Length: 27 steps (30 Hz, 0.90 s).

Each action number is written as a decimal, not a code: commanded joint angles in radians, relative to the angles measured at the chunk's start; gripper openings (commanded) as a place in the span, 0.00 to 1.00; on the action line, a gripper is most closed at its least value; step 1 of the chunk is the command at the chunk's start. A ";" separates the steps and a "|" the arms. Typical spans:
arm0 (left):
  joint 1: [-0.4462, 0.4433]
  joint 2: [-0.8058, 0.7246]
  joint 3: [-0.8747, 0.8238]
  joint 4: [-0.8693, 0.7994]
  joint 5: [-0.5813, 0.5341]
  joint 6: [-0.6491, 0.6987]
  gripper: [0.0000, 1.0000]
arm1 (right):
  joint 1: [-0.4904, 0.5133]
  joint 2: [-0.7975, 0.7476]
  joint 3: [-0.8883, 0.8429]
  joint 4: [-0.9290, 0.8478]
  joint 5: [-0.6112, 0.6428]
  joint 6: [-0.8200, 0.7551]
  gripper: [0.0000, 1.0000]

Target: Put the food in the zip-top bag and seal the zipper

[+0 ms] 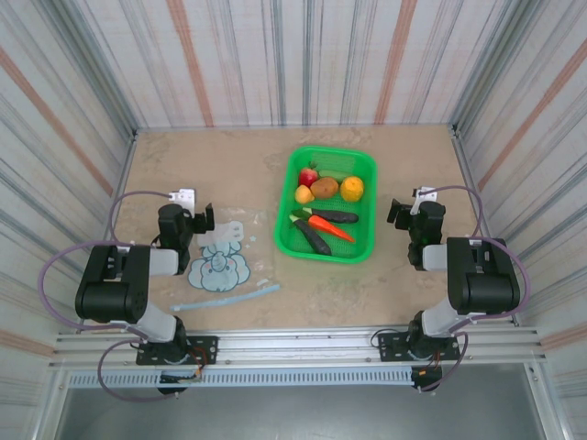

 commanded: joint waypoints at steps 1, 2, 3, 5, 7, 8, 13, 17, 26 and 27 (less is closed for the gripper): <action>0.006 -0.019 0.009 -0.003 0.018 0.010 0.99 | 0.002 -0.043 0.038 -0.083 0.016 0.008 0.99; 0.004 -0.027 0.022 -0.023 0.010 0.011 0.99 | 0.002 -0.070 0.073 -0.170 0.017 0.009 0.99; 0.000 -0.049 0.036 -0.063 -0.002 0.013 0.99 | 0.000 -0.089 0.113 -0.258 0.019 0.012 0.99; -0.017 -0.112 0.078 -0.194 -0.046 0.014 0.99 | -0.002 -0.119 0.168 -0.376 0.019 0.022 0.99; -0.024 -0.161 0.100 -0.265 -0.070 0.014 0.99 | -0.001 -0.167 0.178 -0.391 0.020 0.018 0.99; -0.027 -0.190 0.103 -0.281 -0.073 0.018 0.99 | 0.002 -0.198 0.178 -0.382 0.041 0.033 0.99; -0.108 -0.345 0.146 -0.317 -0.156 0.008 0.99 | 0.061 -0.323 0.308 -0.570 0.141 0.087 0.99; -0.251 -0.490 0.299 -0.546 -0.101 0.018 0.99 | 0.229 -0.441 0.446 -0.769 0.122 0.061 0.99; -0.686 -0.628 0.799 -1.475 -0.416 -0.265 0.99 | 0.842 -0.580 0.740 -1.198 0.298 0.124 0.99; -0.717 -0.615 0.883 -1.608 -0.436 -0.326 0.99 | 0.898 -0.569 0.811 -1.306 0.370 0.145 0.99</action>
